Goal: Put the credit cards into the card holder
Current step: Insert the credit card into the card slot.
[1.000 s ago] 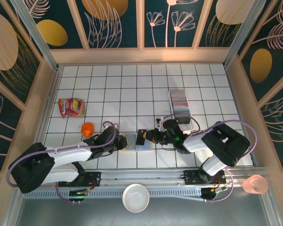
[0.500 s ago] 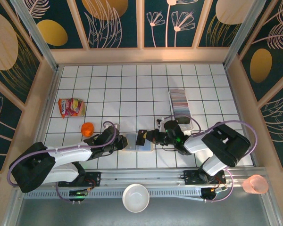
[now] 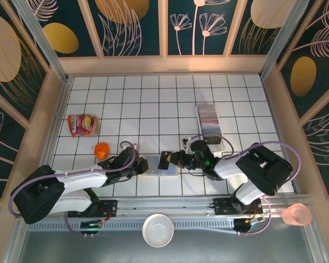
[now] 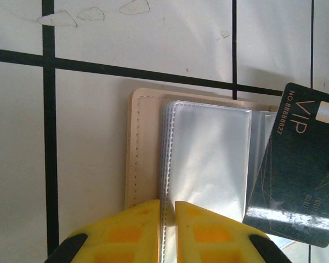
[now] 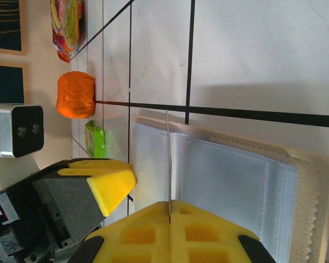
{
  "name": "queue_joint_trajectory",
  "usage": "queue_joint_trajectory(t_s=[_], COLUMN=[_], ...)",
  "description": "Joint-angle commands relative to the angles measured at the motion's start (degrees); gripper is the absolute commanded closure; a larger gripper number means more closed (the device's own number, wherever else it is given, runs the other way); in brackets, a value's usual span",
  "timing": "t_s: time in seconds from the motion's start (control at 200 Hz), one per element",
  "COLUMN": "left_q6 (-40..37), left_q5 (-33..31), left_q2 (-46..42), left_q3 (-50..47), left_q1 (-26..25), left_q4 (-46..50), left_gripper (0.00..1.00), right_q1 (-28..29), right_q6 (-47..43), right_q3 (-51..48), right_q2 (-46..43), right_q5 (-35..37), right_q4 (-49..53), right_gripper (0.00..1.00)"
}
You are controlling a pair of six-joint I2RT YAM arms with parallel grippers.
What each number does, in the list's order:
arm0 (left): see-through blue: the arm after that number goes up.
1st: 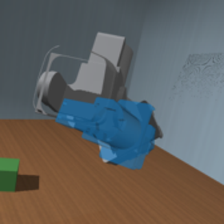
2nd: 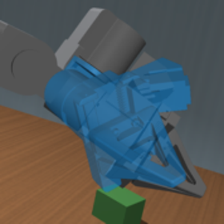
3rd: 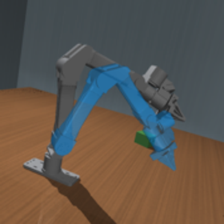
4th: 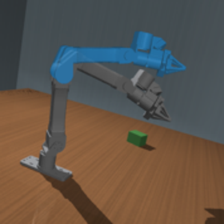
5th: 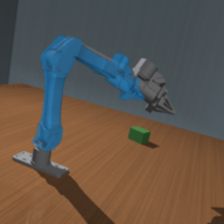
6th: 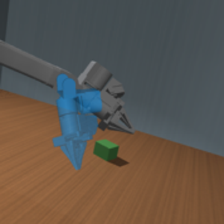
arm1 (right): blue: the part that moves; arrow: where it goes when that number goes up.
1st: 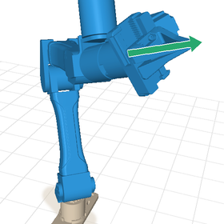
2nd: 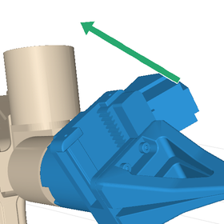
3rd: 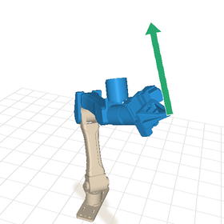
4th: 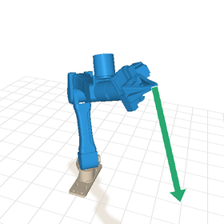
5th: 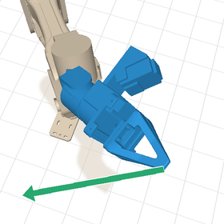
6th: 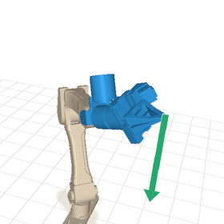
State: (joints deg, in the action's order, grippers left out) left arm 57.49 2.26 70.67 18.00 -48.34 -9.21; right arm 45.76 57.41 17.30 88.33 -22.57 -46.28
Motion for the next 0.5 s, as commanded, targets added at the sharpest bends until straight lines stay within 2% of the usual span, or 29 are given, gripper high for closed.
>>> queue_joint_trajectory(t_s=[0.0,0.495], left_q6=[-0.33,-0.41], left_q5=[0.03,0.03], left_q2=[1.04,1.31], left_q3=[-1.11,-1.21], left_q1=[-0.34,-0.35], left_q4=[3.15,3.06], left_gripper=[0.87,0.87], right_q1=[0.55,1.79], right_q6=[0.33,1.17], right_q3=[-0.59,-1.83], right_q2=[2.02,3.77], right_q5=[-0.01,-1.46], right_q4=[-3.39,-4.99], right_gripper=[1.00,1.00])
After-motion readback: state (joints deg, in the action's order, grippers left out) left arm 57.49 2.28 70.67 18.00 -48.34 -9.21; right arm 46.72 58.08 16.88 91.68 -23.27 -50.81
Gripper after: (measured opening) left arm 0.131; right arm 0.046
